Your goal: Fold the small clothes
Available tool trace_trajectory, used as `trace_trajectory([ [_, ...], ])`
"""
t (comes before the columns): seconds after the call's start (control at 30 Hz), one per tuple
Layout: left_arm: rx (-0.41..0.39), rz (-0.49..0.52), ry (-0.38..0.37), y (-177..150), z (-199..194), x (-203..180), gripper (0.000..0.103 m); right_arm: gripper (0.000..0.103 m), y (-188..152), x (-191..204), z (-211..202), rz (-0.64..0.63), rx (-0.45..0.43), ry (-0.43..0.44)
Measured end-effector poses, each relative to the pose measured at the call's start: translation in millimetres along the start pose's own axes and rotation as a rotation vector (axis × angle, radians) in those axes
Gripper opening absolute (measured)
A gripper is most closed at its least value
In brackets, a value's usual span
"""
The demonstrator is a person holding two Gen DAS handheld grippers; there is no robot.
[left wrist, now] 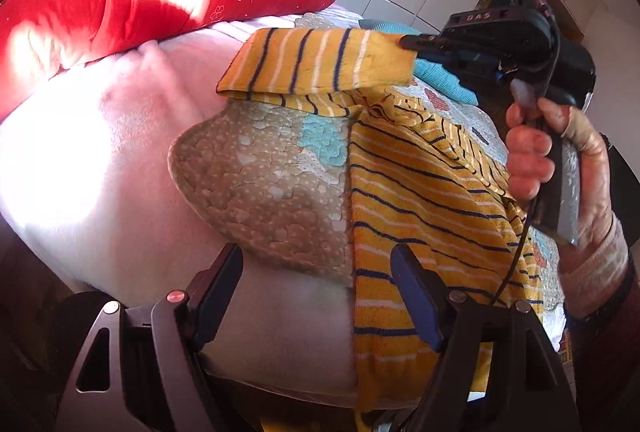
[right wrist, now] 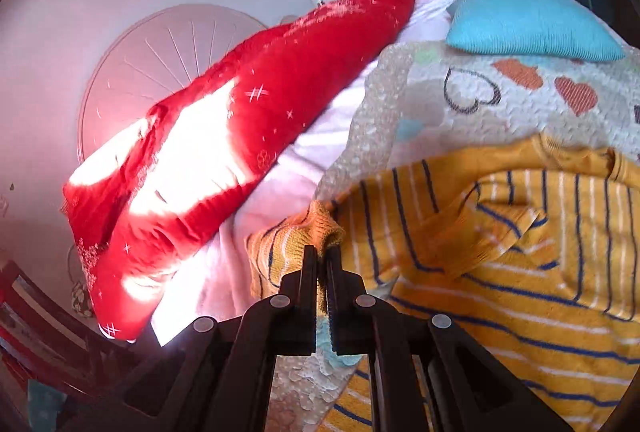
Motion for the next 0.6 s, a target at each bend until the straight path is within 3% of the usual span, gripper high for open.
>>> trace_trajectory([
  [0.17,-0.008,0.032,-0.02,6.9,-1.0,-15.0,0.075,0.005,50.6,-70.3,-88.7,0.056,-0.141,-0.117],
  [0.4,0.035,0.057,-0.053,7.6,14.9,-37.6,0.075,0.005,52.5,-266.3,-154.5,0.278,-0.191,-0.459],
  [0.5,0.055,0.087,-0.052,7.2,23.1,-48.0,0.075,0.008,33.8,-324.6,-144.9,0.372,-0.086,-0.481],
  [0.6,0.078,0.112,-0.043,6.9,30.3,-55.0,0.075,0.01,26.1,-348.4,-156.7,0.425,-0.128,-0.488],
])
Point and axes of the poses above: each gripper's, at about its wrist camera, not at the fingertips, and z roughly the way its jaws point, x to its left, y to its top, the point moved 10 cm from there along z, roughly the way its jaws point, and after that the axes turned 10 degrees about z, right-handed, at the moved point
